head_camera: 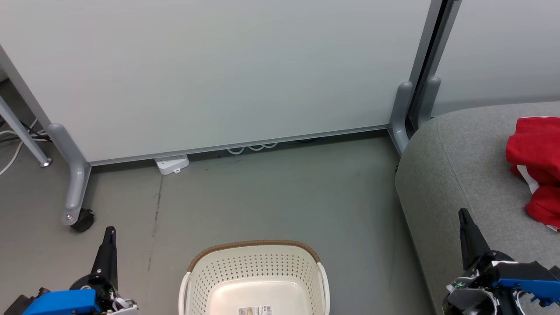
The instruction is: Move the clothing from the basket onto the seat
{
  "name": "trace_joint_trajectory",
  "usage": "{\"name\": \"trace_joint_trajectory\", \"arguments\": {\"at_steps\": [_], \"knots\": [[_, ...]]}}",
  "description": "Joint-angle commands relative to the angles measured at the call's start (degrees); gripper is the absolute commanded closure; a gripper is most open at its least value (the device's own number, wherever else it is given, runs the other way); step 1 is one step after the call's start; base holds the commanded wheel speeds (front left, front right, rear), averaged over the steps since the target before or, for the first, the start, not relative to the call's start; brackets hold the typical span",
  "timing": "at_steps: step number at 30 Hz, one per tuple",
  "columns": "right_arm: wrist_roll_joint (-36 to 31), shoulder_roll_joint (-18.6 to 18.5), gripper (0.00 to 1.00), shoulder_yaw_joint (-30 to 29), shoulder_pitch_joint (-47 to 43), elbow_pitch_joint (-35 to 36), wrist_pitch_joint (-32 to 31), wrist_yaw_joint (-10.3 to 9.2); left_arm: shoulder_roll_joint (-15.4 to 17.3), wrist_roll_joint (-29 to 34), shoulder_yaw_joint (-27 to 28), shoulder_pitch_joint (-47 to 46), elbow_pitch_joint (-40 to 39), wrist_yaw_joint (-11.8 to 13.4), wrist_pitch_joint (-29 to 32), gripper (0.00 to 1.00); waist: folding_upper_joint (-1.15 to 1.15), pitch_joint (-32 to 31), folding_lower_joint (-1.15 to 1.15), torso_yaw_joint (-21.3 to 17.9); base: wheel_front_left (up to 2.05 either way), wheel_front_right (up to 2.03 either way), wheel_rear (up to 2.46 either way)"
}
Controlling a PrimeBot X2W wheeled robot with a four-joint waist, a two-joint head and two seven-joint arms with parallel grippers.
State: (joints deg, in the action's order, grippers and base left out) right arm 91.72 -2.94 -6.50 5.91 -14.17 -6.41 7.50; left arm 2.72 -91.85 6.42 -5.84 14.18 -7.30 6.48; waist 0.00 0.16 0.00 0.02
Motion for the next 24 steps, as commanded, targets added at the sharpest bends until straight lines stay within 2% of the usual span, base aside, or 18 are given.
{"name": "trace_joint_trajectory", "arguments": {"at_steps": [1,24], "knots": [[1.1,0.1,1.0,-0.1,0.6,0.3,-0.4,-0.02,0.3,-0.8,0.3,-0.8,-0.2,-0.4,0.3,1.0,0.0,0.0,0.0,0.0,0.0,0.0,0.0],[0.8,0.1,1.0,-0.1,0.6,0.2,-0.3,-0.02,0.3,-0.6,0.3,-0.7,-0.2,-0.4,0.3,1.0,0.0,0.0,0.0,0.0,0.0,0.0,0.0]]}}
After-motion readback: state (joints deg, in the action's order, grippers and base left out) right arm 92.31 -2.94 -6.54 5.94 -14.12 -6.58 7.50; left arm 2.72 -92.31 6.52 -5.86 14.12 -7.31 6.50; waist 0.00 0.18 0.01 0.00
